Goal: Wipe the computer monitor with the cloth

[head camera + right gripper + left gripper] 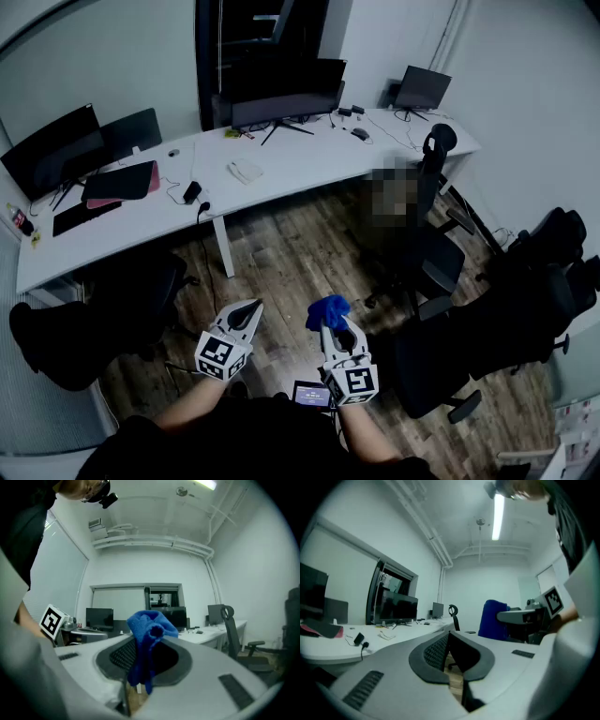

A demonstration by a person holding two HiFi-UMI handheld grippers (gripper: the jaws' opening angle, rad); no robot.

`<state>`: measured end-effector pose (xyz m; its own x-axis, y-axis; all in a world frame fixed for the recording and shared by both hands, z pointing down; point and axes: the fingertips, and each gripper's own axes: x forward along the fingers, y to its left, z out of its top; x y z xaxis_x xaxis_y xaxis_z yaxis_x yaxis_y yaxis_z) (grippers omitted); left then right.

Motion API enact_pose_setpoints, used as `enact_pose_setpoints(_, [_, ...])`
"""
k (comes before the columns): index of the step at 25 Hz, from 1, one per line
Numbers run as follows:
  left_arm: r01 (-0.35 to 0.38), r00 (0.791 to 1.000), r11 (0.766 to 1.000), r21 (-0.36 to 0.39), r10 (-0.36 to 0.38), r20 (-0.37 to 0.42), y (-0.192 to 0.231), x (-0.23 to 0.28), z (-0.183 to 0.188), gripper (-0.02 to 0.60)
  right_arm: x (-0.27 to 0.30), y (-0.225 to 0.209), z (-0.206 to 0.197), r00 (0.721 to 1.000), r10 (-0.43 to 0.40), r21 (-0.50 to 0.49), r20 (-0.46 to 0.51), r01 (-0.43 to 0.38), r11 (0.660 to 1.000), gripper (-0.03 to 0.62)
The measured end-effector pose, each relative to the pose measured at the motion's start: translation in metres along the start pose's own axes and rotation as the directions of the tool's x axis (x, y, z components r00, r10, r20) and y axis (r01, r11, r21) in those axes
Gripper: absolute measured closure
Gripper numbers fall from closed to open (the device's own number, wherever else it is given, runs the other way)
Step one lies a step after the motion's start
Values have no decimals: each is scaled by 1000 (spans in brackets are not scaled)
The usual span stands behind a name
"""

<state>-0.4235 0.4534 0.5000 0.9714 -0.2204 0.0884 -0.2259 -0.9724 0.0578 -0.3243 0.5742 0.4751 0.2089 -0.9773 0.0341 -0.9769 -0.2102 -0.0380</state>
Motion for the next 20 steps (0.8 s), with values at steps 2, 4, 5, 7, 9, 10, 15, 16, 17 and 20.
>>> enact_pose_setpoints(2, [-41, 999, 999, 17, 41, 23, 0, -8, 8, 588, 0, 1, 0, 1000, 1, 26, -7, 0, 1000, 513])
enact_pose_setpoints(4, [-62, 997, 998, 21, 61, 44, 1, -13, 16, 588, 0, 2, -1, 1000, 1, 34, -15, -1, 999, 513])
enact_pose_setpoints(5, [-67, 996, 998, 14, 66, 52, 2, -14, 19, 588, 0, 2, -3, 1000, 1, 31, -23, 0, 1000, 513])
enact_pose_setpoints(7, [-76, 995, 997, -3, 76, 65, 7, -16, 23, 588, 3, 2, -6, 1000, -4, 29, -31, 4, 1000, 513])
enact_pose_setpoints(9, [-85, 994, 996, -5, 85, 69, 12, -15, 24, 588, 8, 1, -5, 1000, -5, 27, -29, 6, 1000, 513])
enact_pose_setpoints(10, [-86, 994, 996, -3, 86, 69, 13, -15, 24, 588, 10, 0, -3, 1000, -4, 26, -27, 4, 1000, 513])
enact_pose_setpoints(15, [-73, 995, 997, -12, 73, 63, 14, -11, 18, 588, 7, -3, 0, 1000, 8, 52, 5, -8, 999, 511])
enact_pose_setpoints(16, [-69, 996, 998, -6, 70, 61, 14, -10, 17, 588, 6, -4, 0, 1000, 8, 59, 7, -8, 998, 511])
enact_pose_setpoints(17, [-67, 996, 998, -2, 67, 59, 13, -9, 16, 588, 6, -6, 0, 1000, 8, 65, 9, -9, 998, 511])
enact_pose_setpoints(20, [-75, 996, 997, -2, 75, 52, 12, -6, 15, 588, 2, -12, -2, 1000, 11, 82, 4, -11, 997, 511])
